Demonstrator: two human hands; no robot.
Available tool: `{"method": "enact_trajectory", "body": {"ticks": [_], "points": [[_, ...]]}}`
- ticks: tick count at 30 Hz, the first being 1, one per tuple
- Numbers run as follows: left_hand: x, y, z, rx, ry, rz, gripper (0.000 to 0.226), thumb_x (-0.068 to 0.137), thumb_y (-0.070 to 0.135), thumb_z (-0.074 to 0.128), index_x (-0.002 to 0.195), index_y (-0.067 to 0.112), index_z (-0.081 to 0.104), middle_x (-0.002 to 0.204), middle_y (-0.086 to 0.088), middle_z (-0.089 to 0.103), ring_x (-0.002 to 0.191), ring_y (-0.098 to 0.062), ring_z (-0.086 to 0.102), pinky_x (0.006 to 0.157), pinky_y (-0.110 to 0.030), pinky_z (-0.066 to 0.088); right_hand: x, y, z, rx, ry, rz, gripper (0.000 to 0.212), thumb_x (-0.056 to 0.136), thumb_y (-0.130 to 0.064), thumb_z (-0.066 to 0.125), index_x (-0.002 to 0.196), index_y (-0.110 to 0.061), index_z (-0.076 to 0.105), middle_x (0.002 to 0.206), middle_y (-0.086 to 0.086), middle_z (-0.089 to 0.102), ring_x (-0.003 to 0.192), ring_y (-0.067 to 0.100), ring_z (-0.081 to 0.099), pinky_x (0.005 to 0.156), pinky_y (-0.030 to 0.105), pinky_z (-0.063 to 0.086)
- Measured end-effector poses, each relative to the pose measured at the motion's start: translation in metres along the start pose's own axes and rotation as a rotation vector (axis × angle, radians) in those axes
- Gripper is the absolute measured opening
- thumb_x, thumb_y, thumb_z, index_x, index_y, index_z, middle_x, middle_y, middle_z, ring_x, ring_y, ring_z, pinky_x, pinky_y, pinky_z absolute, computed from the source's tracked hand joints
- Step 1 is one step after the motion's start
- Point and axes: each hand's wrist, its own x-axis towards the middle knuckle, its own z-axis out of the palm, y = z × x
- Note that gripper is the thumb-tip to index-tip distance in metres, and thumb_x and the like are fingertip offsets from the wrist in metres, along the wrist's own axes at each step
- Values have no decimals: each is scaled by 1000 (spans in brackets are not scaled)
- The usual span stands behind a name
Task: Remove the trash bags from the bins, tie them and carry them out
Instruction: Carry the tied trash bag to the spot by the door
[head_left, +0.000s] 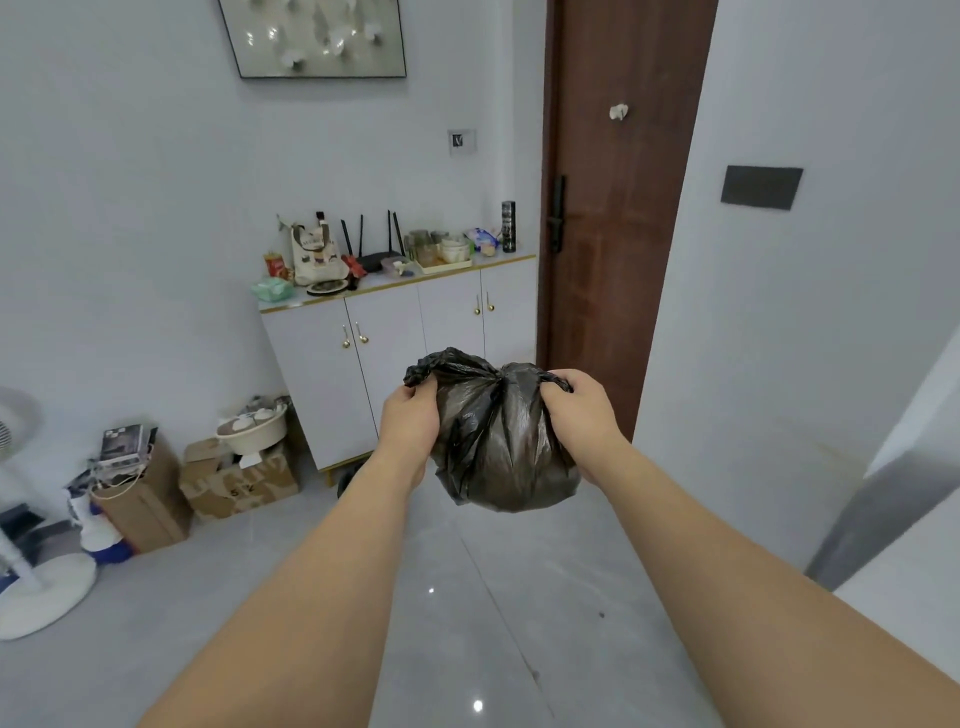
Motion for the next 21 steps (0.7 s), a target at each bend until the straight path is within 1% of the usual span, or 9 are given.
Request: {"method": "enact_trajectory", "body": {"ticks": [5, 7, 9, 11, 13, 15, 17, 18, 21], "points": [[103, -1, 6, 5, 24, 18, 24, 97, 40, 49, 82, 25, 61, 92, 1, 68, 88, -19, 66, 79, -35, 55, 93, 9, 49, -7, -9, 8, 20, 89, -20, 49, 97, -17, 67, 92, 0, 69, 91, 20, 64, 86, 40, 52], [142, 4, 7, 5, 33, 28, 25, 97, 40, 49, 81, 25, 61, 90, 3, 68, 87, -17, 65, 77, -33, 55, 132, 8, 68, -5, -28, -1, 20, 89, -19, 49, 95, -15, 68, 91, 1, 69, 89, 21, 63, 81, 37, 50], [178, 9, 7, 18, 53, 31, 25, 97, 41, 49, 80, 25, 61, 89, 5, 68, 86, -15, 65, 72, -30, 53, 166, 4, 86, -13, -38, -12, 18, 89, -17, 48, 89, -12, 66, 84, 1, 66, 81, 20, 59, 73, 33, 46], [214, 15, 9, 31, 38, 39, 26, 97, 41, 48, 85, 25, 63, 92, 4, 69, 87, -16, 65, 67, -29, 50, 199, -2, 104, -9, -37, -26, 17, 89, -16, 48, 87, -12, 64, 81, 1, 63, 77, 18, 56, 68, 31, 43], [251, 21, 11, 47, 31, 29, 26, 97, 41, 46, 91, 23, 64, 96, 1, 70, 89, -18, 65, 66, -29, 49, 229, -4, 121, -16, -34, -27, 18, 90, -17, 49, 92, -12, 66, 84, 1, 65, 80, 18, 58, 70, 31, 45], [290, 26, 16, 42, 18, 17, 25, 97, 40, 48, 90, 22, 64, 97, -1, 70, 90, -19, 66, 70, -31, 51, 260, -2, 133, -16, -14, -8, 20, 89, -19, 49, 98, -15, 67, 89, 0, 68, 85, 18, 62, 77, 34, 50], [327, 31, 26, 36, -33, 7, 22, 95, 40, 50, 88, 23, 63, 99, -1, 70, 92, -20, 65, 75, -33, 53, 293, 3, 140, -18, 29, 2, 22, 89, -22, 50, 102, -19, 67, 95, -2, 69, 90, 18, 64, 84, 38, 53], [347, 32, 33, 31, -66, 3, 21, 94, 40, 51, 88, 23, 62, 99, -1, 70, 92, -20, 65, 76, -34, 53, 309, 6, 142, -17, 66, 5, 22, 88, -23, 51, 102, -20, 68, 96, -3, 69, 91, 18, 64, 85, 39, 53], [398, 31, 63, 30, -185, -18, 20, 92, 40, 54, 89, 23, 64, 96, 0, 70, 89, -18, 66, 65, -30, 50, 346, 15, 140, -21, 183, 33, 23, 85, -23, 51, 101, -24, 68, 97, -6, 70, 92, 15, 65, 84, 35, 53]]}}
